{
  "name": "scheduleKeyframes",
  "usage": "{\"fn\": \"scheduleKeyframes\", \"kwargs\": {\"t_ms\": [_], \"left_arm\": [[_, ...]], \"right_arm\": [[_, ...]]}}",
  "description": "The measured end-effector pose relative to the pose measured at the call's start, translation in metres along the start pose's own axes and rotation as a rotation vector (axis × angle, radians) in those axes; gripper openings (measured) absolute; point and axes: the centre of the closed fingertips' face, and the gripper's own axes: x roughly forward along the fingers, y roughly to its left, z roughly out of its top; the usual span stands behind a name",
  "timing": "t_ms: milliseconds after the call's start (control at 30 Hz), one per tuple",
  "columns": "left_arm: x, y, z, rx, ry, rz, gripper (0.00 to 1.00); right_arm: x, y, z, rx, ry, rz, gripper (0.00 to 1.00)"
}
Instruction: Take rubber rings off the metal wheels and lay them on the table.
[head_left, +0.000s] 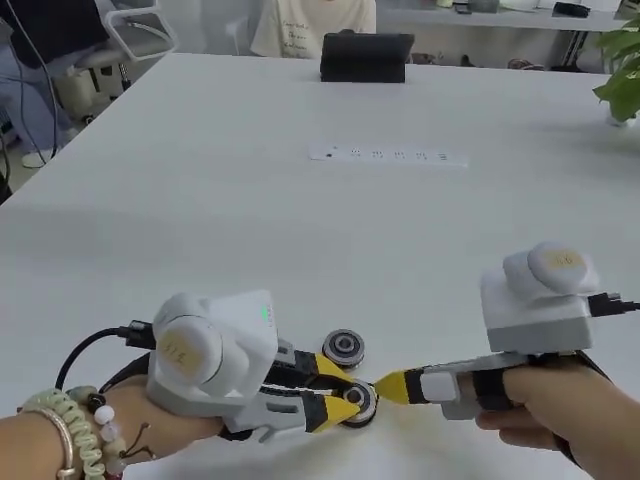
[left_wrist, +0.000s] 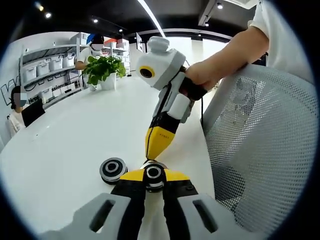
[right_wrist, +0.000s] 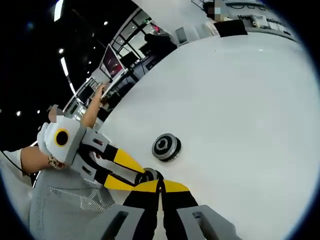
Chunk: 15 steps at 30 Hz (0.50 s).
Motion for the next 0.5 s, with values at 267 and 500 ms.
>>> {"fn": "scheduleKeyframes", "kwargs": {"t_ms": [267,500], "left_arm": [[0.0005,-0.0056,0.0005,0.017,0.003,-0.018,0.15],[0.0012,-0.0069,0.0015,-0.019,0.011,-0.021,0.17]], "right_arm": [[-0.0005,0.0008,-0.0010,0.011,0.008,0.003,0.00],[0.0000,-0.0001,-0.0036,0.011,0.016,0.001,0.00]]}}
